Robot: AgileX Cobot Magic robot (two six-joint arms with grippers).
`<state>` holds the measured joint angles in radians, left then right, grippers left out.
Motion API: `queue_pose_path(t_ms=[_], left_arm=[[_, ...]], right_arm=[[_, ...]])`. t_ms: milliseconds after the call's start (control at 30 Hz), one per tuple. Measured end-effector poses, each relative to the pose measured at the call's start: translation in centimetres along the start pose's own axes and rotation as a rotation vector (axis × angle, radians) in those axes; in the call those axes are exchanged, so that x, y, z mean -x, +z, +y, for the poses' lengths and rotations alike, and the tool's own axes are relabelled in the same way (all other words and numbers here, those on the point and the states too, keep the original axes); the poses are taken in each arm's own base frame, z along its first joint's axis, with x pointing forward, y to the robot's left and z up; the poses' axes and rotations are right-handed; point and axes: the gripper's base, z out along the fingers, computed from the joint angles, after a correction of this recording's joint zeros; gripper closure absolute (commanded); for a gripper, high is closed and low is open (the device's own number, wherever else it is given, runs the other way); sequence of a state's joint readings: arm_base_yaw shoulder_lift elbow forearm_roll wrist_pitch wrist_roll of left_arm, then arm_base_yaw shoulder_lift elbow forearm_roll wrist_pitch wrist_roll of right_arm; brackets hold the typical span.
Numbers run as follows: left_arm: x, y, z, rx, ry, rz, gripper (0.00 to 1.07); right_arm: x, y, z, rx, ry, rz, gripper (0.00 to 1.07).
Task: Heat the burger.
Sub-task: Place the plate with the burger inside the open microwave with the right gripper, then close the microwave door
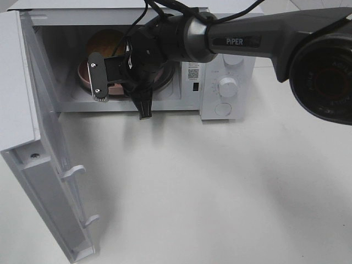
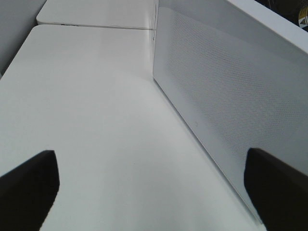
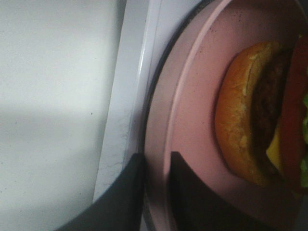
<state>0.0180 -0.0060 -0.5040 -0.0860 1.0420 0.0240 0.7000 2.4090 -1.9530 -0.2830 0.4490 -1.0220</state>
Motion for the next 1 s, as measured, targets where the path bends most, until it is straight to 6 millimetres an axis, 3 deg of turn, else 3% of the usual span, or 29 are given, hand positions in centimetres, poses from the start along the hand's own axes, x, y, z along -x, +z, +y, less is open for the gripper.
queue_pose_path(t_ms=[133, 233, 533, 700, 1000], left_arm=[[0.0, 0.0, 0.0, 0.0, 0.0, 0.0, 0.07], [0.0, 0.0, 0.0, 0.0, 0.0, 0.0, 0.07], [0.0, 0.0, 0.0, 0.0, 0.0, 0.0, 0.07], [0.0, 0.0, 0.0, 0.0, 0.0, 0.0, 0.07], [0.0, 0.0, 0.0, 0.0, 0.0, 0.0, 0.07]], right_arm=[[0.0, 0.0, 0.0, 0.0, 0.002, 0.0, 0.71], [0.0, -0.1, -0.1, -0.001, 0.003, 0.001, 0.58], [-0.2, -0.7, 0.2, 0.037, 0.035, 0.023, 0.36], [-0.5, -1.4, 0.9, 0.049, 0.032, 0.02, 0.3], [-1.1, -3.3, 2.1, 0.042, 0.019, 0.002, 0.31]])
